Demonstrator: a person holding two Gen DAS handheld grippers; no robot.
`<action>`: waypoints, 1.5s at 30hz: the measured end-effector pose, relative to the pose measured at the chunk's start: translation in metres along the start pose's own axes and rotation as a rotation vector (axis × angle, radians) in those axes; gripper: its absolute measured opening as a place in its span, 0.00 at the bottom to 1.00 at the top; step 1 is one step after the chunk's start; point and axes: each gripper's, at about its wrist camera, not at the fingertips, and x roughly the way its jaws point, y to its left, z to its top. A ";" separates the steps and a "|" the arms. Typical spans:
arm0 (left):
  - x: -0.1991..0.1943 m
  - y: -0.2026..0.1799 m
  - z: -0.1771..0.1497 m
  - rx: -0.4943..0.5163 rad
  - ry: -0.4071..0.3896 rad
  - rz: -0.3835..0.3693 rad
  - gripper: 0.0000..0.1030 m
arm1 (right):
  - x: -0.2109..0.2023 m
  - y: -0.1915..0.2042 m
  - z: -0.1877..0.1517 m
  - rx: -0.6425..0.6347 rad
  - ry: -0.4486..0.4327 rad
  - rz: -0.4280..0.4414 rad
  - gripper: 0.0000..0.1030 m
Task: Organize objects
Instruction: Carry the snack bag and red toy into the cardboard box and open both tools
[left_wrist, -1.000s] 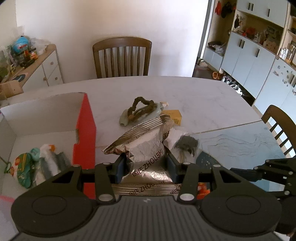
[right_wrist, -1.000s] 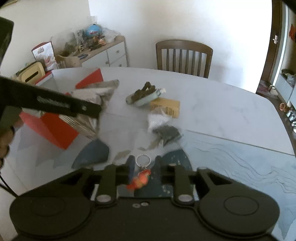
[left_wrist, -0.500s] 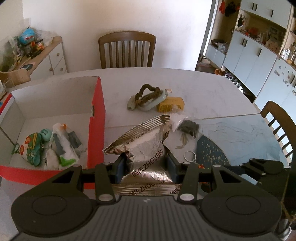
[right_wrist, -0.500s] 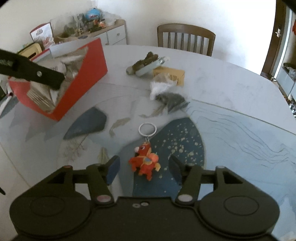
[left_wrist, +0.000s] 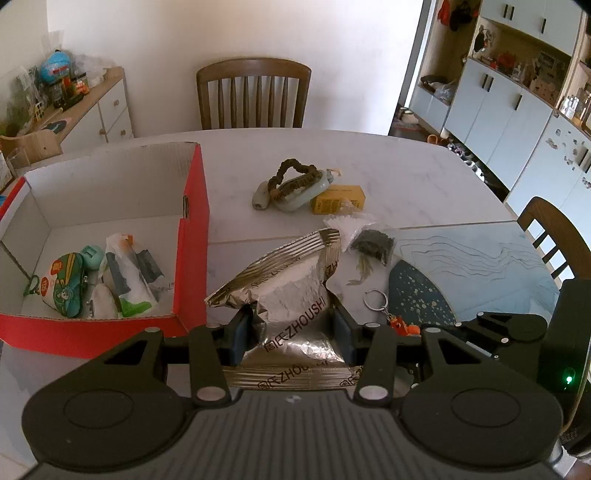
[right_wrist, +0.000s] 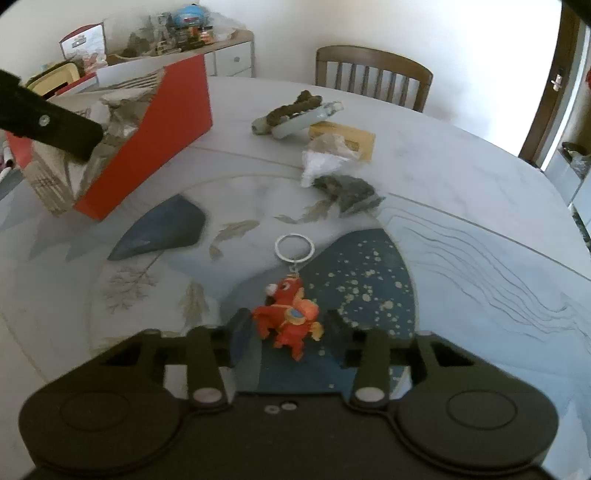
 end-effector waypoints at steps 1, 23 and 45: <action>0.000 0.000 0.000 0.002 -0.001 0.000 0.45 | -0.001 0.001 0.000 -0.004 -0.002 -0.005 0.37; -0.034 0.030 0.011 0.024 -0.031 -0.054 0.45 | -0.094 0.018 0.052 0.067 -0.125 0.055 0.33; -0.074 0.130 0.045 0.081 -0.099 0.037 0.45 | -0.107 0.107 0.174 -0.031 -0.272 0.141 0.33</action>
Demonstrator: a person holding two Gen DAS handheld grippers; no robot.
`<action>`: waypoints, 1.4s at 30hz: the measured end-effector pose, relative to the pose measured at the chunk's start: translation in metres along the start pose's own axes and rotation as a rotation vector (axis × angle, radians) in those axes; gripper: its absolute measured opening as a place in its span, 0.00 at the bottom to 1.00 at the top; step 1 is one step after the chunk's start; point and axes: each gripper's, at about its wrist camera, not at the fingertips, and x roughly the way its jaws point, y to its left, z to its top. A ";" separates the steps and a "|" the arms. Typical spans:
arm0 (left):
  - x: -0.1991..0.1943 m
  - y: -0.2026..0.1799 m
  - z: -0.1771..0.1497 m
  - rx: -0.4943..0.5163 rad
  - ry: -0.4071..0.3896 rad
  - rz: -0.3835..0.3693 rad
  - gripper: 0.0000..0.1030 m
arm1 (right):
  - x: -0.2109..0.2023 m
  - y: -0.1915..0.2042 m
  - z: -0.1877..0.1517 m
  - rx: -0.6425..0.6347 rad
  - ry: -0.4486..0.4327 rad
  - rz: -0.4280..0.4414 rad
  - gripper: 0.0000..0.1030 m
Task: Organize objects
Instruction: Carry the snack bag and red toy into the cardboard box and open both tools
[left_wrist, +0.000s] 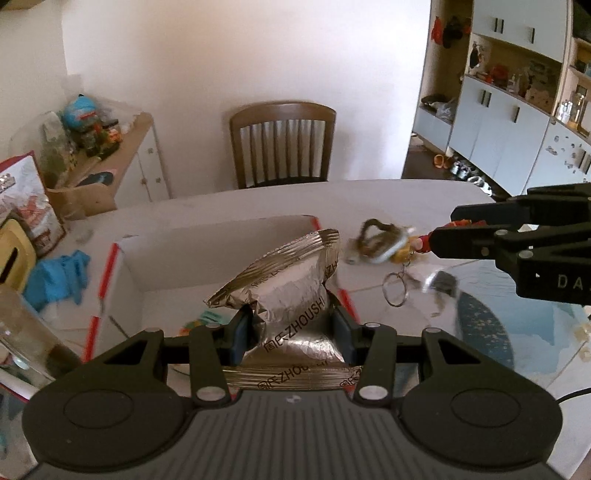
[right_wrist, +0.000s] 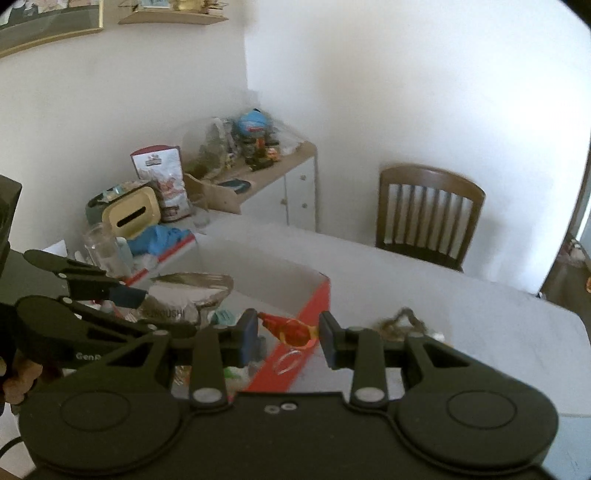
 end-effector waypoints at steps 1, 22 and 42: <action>0.001 0.007 0.001 -0.002 0.003 0.002 0.45 | 0.005 0.005 0.004 -0.009 -0.001 0.000 0.33; 0.085 0.111 0.021 -0.012 0.058 0.102 0.45 | 0.122 0.050 0.031 -0.050 0.079 0.003 0.33; 0.122 0.101 -0.007 -0.015 0.155 0.073 0.45 | 0.179 0.065 -0.031 -0.132 0.281 0.006 0.37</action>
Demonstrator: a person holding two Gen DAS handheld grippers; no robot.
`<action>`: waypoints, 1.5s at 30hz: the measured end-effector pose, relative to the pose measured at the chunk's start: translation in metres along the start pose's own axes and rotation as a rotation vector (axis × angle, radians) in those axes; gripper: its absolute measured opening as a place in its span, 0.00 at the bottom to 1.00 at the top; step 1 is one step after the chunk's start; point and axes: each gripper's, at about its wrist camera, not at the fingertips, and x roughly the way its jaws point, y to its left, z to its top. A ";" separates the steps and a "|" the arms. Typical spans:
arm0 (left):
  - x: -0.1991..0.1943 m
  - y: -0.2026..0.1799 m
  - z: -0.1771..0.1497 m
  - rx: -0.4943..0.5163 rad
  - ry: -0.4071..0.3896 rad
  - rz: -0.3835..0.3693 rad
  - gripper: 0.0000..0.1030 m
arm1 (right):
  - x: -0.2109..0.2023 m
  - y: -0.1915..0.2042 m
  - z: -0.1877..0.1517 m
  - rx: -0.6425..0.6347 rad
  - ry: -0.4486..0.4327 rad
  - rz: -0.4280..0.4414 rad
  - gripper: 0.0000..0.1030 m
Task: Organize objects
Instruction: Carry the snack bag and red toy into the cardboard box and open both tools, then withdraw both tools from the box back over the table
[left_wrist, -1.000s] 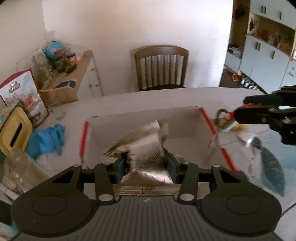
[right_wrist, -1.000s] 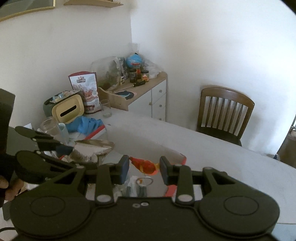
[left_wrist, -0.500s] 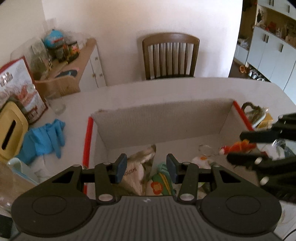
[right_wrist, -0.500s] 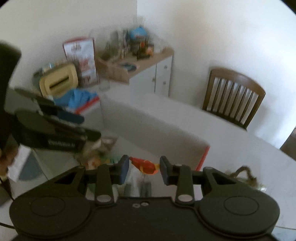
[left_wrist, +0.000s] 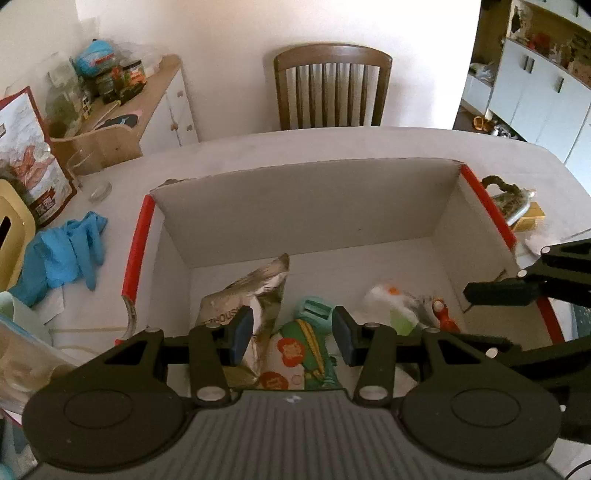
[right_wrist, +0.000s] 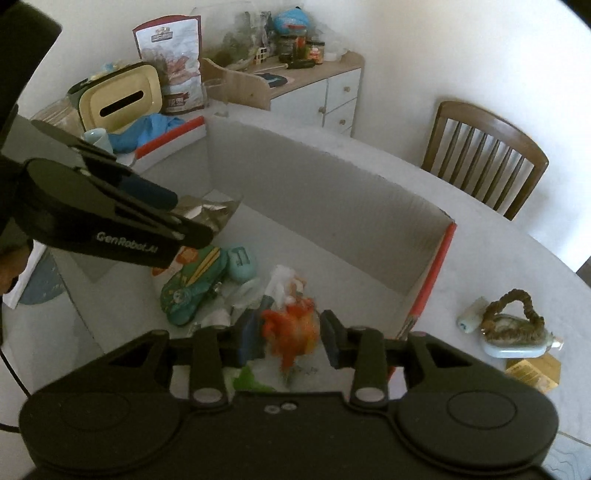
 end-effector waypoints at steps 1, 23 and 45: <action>-0.002 -0.002 0.000 0.005 -0.001 0.000 0.45 | -0.001 0.000 0.000 0.002 0.003 0.005 0.37; -0.084 -0.049 0.007 0.050 -0.118 -0.043 0.56 | -0.091 -0.016 -0.003 0.091 -0.127 0.084 0.50; -0.128 -0.134 0.012 0.072 -0.203 -0.056 0.72 | -0.172 -0.078 -0.051 0.169 -0.246 0.040 0.73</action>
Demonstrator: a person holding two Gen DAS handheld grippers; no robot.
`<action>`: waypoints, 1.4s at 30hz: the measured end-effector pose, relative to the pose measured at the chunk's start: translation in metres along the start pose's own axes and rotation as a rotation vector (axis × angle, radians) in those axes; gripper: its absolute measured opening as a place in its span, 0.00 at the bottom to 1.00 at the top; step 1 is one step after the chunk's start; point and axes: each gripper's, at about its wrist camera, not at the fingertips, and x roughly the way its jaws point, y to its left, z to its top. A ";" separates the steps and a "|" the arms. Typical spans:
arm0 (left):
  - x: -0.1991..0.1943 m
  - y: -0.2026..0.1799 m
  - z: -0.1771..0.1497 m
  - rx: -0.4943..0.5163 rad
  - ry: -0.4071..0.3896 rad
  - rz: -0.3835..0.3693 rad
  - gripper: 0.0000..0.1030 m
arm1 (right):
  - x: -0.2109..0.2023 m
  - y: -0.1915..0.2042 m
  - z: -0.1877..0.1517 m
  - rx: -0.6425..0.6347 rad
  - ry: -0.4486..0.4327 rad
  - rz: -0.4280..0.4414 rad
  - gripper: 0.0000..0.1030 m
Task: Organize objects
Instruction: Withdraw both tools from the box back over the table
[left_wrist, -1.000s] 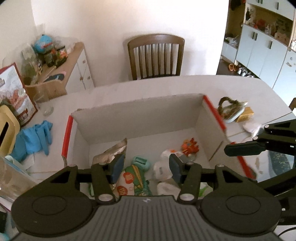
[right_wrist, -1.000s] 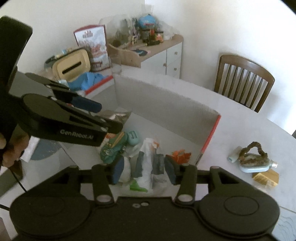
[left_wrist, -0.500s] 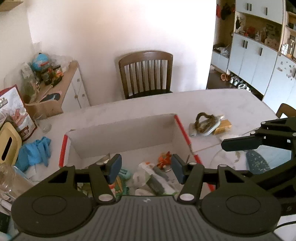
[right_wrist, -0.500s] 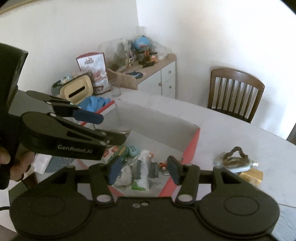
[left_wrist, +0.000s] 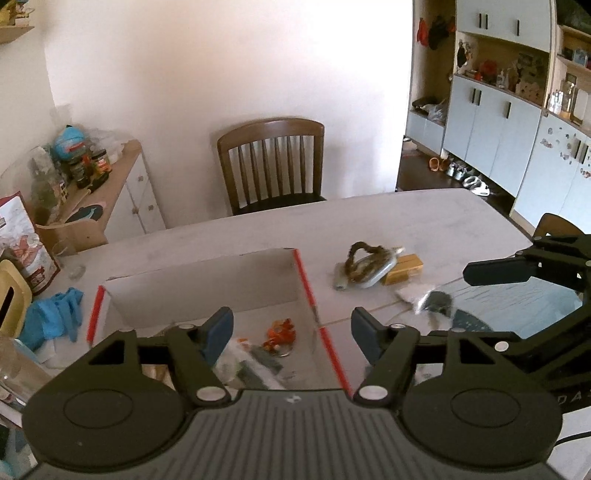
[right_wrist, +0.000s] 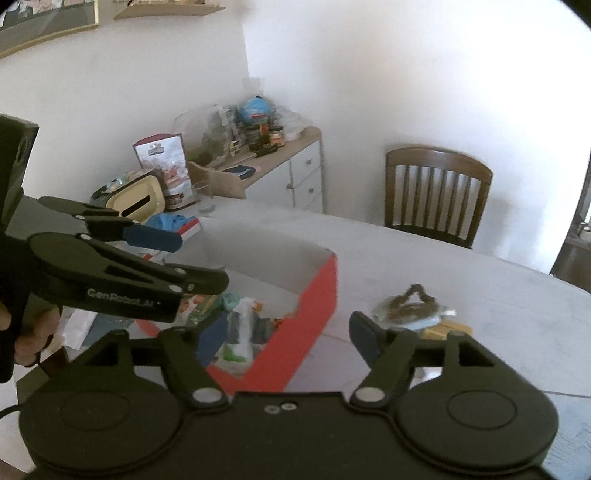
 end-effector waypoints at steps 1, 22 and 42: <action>0.000 -0.005 0.001 -0.001 -0.002 -0.001 0.72 | -0.003 -0.005 -0.002 0.006 -0.003 -0.003 0.75; 0.028 -0.089 0.007 -0.040 -0.010 -0.014 0.85 | -0.045 -0.102 -0.047 0.075 -0.021 -0.066 0.96; 0.131 -0.100 0.038 -0.141 0.026 0.058 0.96 | 0.007 -0.149 -0.076 0.032 0.060 -0.084 0.95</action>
